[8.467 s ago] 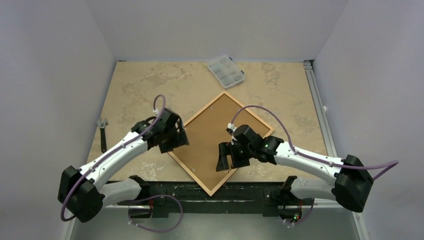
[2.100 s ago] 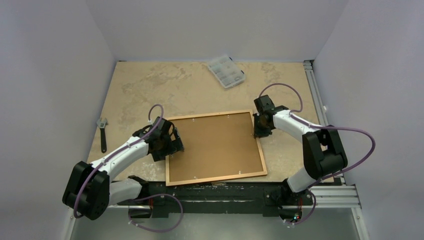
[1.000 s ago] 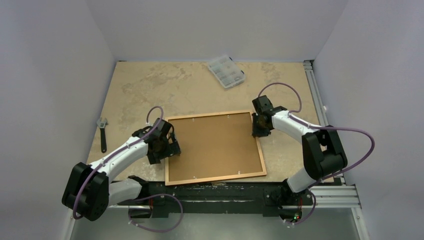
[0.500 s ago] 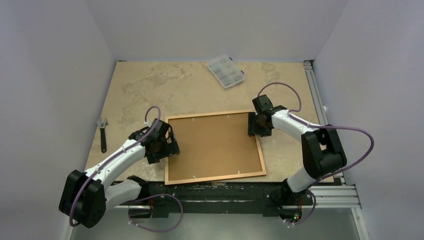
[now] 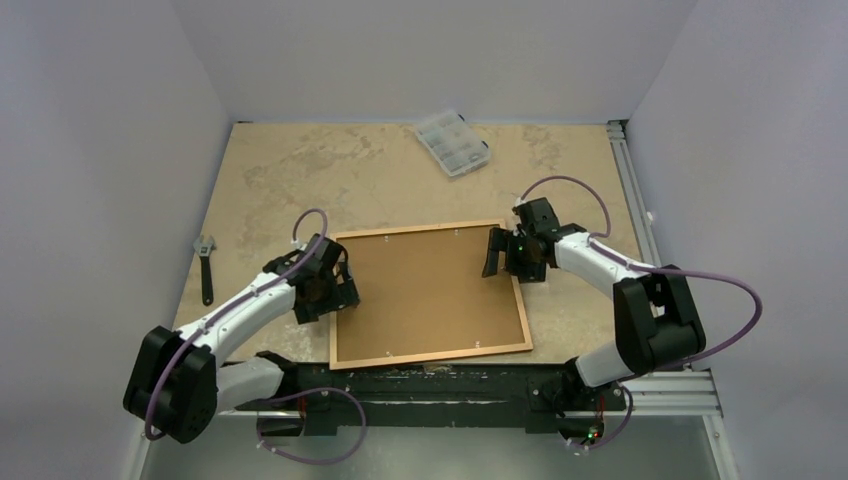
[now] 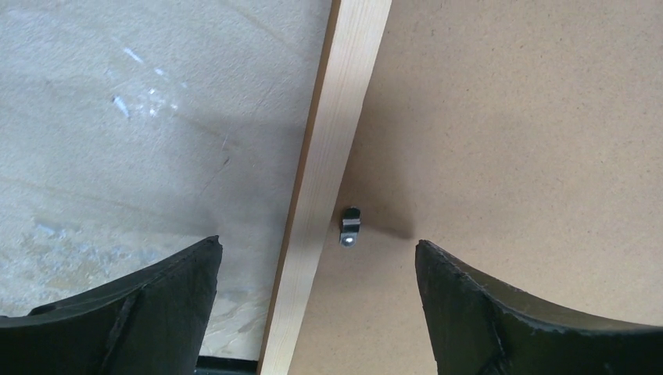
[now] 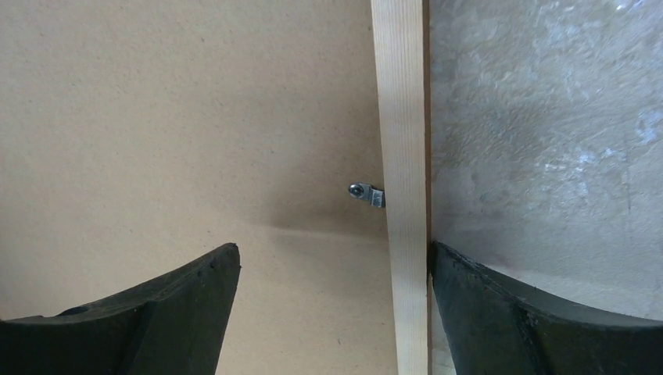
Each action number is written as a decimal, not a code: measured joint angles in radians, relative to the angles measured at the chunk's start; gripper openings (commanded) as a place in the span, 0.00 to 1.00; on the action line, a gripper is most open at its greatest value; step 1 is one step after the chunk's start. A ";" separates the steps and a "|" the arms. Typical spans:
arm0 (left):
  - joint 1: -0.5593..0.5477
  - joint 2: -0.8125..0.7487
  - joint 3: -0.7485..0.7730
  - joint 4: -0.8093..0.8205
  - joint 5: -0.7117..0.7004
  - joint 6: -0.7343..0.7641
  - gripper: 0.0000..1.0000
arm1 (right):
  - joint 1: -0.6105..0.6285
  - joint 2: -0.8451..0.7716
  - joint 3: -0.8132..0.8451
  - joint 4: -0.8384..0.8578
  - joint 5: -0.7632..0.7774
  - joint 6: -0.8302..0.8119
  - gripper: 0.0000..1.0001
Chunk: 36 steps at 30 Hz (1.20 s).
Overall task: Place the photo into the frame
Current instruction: Install the photo frame at the center of the board.
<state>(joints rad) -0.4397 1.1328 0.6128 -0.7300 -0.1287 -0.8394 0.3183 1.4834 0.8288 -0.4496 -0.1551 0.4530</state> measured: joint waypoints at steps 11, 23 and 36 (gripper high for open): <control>0.000 0.105 0.016 0.077 0.018 0.013 0.50 | -0.006 -0.003 -0.024 0.017 -0.031 -0.001 0.89; 0.001 0.079 0.019 0.040 -0.032 0.043 0.00 | -0.016 -0.004 -0.024 0.016 -0.040 -0.001 0.89; 0.000 -0.002 0.018 0.044 0.036 0.013 0.81 | -0.018 -0.039 -0.055 0.005 -0.043 -0.002 0.88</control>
<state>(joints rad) -0.4393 1.1309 0.6308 -0.6861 -0.0925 -0.8265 0.3008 1.4448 0.7742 -0.4446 -0.1978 0.4515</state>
